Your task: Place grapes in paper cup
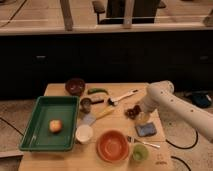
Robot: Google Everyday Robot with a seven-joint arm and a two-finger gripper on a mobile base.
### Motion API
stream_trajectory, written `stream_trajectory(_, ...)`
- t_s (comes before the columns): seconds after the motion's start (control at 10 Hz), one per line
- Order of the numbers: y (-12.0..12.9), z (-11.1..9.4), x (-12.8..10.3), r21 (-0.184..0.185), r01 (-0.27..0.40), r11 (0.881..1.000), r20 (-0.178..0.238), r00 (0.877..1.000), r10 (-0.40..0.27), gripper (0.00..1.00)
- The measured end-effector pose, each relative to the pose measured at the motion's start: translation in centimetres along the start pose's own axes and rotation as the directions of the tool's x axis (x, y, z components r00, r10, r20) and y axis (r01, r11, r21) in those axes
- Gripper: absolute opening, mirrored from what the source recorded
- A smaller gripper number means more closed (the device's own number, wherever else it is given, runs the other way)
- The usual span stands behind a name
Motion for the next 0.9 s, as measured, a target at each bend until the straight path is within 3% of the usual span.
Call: stream_trajectory(0.9, -0.11, 0.0, 0.29, -0.003, -0.017, 1.0, 0.009, 1.0, 0.017, 0.8)
